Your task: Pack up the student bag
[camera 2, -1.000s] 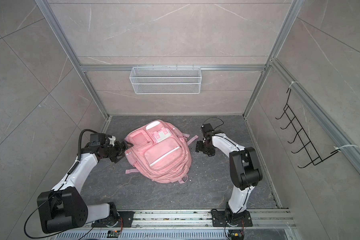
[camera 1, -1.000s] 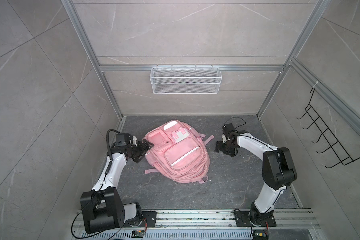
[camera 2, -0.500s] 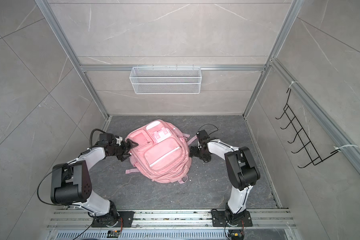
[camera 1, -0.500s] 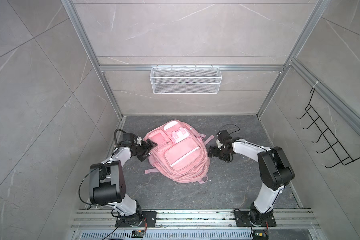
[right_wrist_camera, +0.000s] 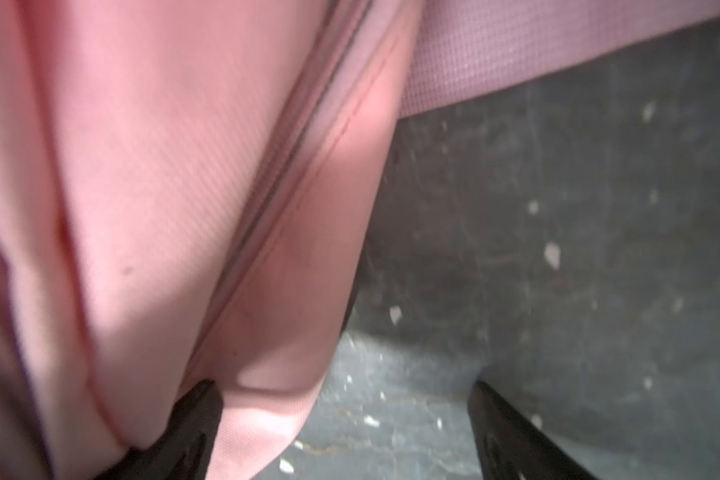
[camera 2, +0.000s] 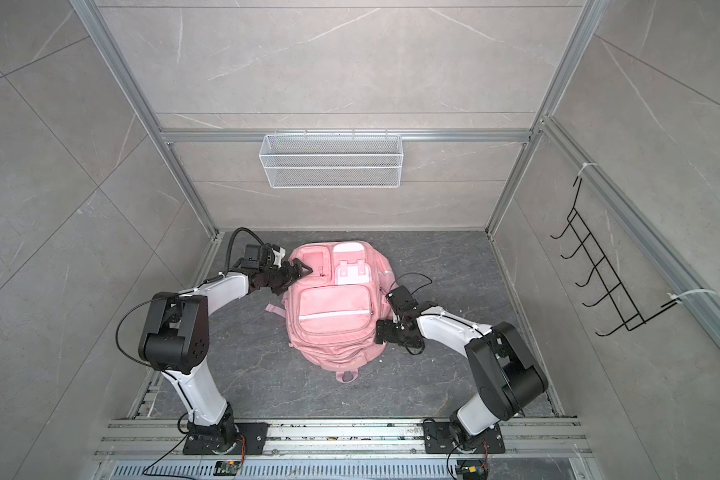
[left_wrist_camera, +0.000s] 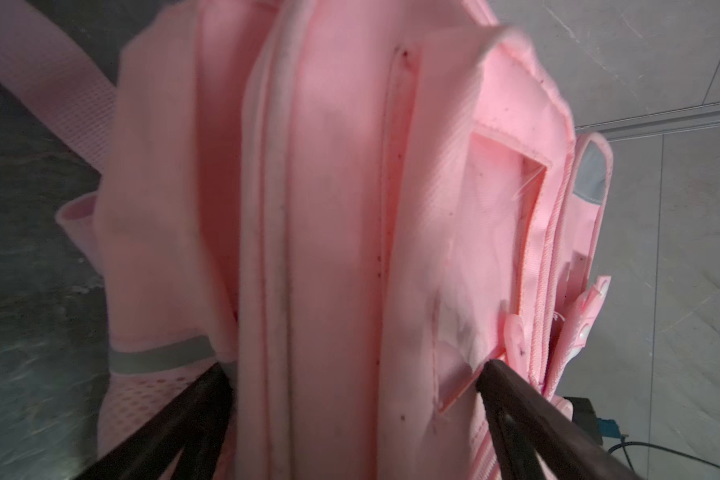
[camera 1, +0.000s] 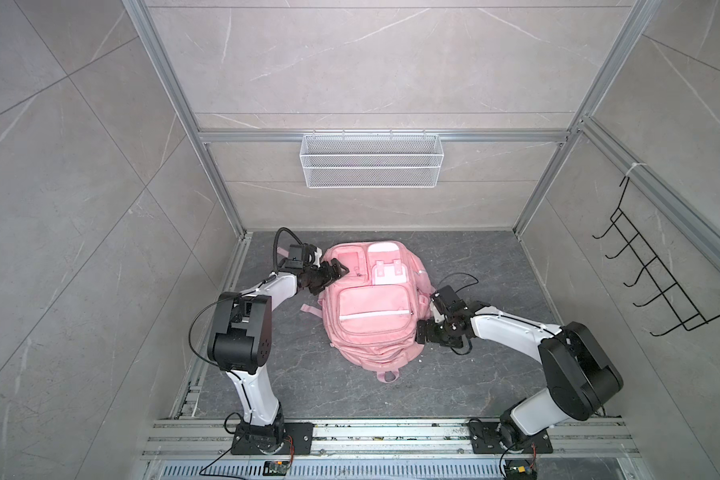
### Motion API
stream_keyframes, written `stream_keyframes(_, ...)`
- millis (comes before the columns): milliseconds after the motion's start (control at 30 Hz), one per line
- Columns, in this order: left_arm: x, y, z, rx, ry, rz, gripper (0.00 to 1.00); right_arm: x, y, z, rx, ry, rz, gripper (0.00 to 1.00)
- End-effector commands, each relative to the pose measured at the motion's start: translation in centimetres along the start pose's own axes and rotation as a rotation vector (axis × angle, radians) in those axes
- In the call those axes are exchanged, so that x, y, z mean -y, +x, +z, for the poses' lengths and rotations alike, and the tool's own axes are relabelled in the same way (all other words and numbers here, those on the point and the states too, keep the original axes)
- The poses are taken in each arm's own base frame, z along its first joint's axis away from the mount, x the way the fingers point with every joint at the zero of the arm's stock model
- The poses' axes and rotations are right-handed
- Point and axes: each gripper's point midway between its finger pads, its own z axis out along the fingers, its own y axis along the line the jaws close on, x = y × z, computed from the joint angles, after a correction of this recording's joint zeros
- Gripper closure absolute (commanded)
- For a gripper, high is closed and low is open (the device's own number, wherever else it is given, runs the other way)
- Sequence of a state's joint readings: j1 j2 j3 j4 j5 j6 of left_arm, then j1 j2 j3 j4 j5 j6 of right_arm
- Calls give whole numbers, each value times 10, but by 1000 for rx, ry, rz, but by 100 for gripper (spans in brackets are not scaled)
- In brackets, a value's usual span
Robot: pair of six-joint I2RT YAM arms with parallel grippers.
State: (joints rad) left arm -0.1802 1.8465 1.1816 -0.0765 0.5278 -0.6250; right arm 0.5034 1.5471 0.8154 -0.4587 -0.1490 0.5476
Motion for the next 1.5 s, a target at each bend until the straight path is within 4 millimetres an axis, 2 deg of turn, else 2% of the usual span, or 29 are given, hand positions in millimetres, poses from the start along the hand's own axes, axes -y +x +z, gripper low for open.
stream_keyframes(0, 19, 21, 2, -81, 88, -59, 5, 2, 29, 3, -80, -20, 73, 4)
stream_keyframes(167, 25, 21, -18, -74, 71, -4, 2, -7, 23, -27, 12, -83, 56, 4)
stream_keyframes(333, 38, 14, -69, -4, 15, 98, 1, -7, -6, -92, 245, -59, -18, 0)
stream_keyframes(400, 39, 17, -93, 22, -47, 153, 0, 1, -21, -120, 359, -7, -21, 0)
stream_keyframes(500, 27, 26, -129, 82, -177, 218, 1, 17, -38, -155, 480, 75, 3, 0)
stream_keyframes(633, 20, 36, -177, 242, -259, 277, 1, 39, -49, -200, 625, 179, 49, 0)
stream_keyframes(700, 7, 41, -202, 338, -342, 252, 0, 52, -50, -220, 701, 230, 69, 0)
stream_keyframes(767, -12, 49, -224, 436, -421, 169, 1, 77, -48, -234, 769, 327, 131, 0)
stream_keyframes(833, -32, 62, -235, 490, -472, 84, 0, 105, -43, -243, 826, 449, 217, 0)
stream_keyframes(933, -57, 78, -239, 540, -514, 18, 1, 148, -32, -253, 917, 662, 372, 0)
stream_keyframes(1000, -63, 81, -235, 535, -532, 79, 1, 162, -30, -252, 956, 754, 400, 0)
stream_keyframes(1133, -73, 71, -236, 546, -621, 200, 0, 169, -44, -229, 970, 826, 332, 0)
stream_keyframes(1267, -86, 54, -238, 592, -743, 348, 0, 174, -61, -202, 964, 820, 310, 0)
stream_keyframes(1367, -95, 44, -232, 626, -790, 442, 0, 181, -71, -183, 960, 820, 327, 0)
stream_keyframes(1467, -106, 35, -225, 645, -810, 460, 0, 184, -83, -166, 940, 845, 309, 0)
